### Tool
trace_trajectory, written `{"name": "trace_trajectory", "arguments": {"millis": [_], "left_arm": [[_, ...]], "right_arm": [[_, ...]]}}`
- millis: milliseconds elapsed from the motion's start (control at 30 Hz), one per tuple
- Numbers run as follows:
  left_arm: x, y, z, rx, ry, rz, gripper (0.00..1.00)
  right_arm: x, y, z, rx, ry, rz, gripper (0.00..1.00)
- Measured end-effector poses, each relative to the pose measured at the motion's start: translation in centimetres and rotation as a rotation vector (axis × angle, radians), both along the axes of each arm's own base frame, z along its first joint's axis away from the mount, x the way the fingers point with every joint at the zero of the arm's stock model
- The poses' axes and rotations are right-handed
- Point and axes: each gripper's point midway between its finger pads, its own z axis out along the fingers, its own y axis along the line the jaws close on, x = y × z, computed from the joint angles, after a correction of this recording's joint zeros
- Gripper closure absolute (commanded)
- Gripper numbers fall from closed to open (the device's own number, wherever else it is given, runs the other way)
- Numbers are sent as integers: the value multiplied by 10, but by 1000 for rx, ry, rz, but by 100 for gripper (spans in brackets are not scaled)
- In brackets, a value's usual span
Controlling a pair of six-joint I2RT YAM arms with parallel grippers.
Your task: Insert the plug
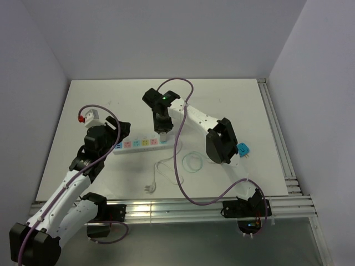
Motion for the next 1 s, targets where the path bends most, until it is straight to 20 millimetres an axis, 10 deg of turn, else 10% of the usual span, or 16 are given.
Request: {"name": "trace_trajectory", "arguments": {"millis": [1000], "left_arm": [[-6,1,17,-20,-52,-3,30]], "right_arm": [[16,-1,-10,-34,-51,-83,100]]}}
